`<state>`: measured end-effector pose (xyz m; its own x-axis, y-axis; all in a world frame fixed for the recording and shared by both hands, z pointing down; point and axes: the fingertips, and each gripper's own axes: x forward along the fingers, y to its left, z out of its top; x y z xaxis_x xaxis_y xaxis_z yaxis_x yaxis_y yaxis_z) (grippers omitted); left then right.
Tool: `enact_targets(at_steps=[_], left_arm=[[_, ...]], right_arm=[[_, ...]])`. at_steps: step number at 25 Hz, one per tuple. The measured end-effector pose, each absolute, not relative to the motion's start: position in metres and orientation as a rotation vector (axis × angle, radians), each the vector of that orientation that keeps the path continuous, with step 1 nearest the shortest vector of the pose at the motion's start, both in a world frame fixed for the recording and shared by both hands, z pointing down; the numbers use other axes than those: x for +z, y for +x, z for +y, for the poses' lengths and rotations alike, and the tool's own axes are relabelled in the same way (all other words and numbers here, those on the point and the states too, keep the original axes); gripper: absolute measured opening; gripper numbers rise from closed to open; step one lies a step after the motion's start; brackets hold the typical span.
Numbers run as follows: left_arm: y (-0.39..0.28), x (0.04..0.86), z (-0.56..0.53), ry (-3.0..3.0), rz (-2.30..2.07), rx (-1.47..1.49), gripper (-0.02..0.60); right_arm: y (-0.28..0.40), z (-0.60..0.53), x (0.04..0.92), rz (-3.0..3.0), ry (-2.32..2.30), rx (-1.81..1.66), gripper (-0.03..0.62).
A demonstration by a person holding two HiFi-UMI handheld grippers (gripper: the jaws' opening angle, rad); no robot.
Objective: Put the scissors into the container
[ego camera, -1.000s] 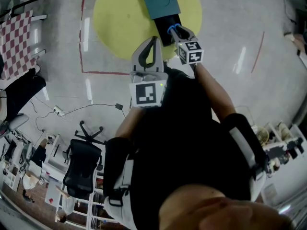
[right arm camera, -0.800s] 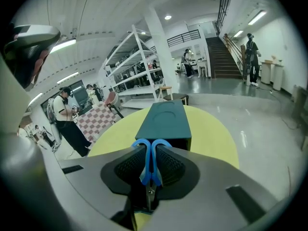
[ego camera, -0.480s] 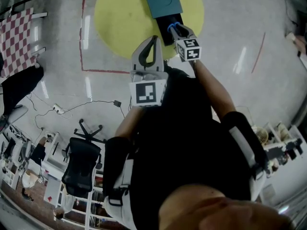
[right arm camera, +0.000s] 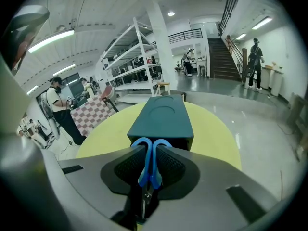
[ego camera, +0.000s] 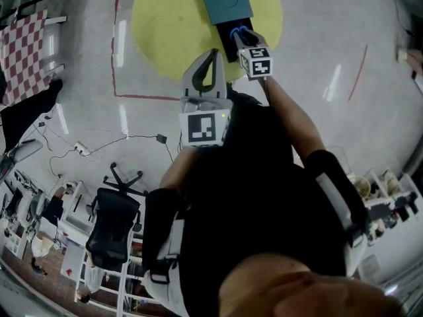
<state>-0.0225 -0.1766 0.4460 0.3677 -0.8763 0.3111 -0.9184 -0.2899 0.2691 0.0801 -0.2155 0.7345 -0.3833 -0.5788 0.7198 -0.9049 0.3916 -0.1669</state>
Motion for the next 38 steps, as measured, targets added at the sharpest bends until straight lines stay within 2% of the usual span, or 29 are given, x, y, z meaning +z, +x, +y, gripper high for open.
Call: enact_targets(at_steps=[38], left_arm=[[-0.022,0.440,-0.175,2.205,-1.584,0.145,-0.002]], right_arm=[[0.062,-0.231,0.790,-1.840,1.153,0.836,0.072]])
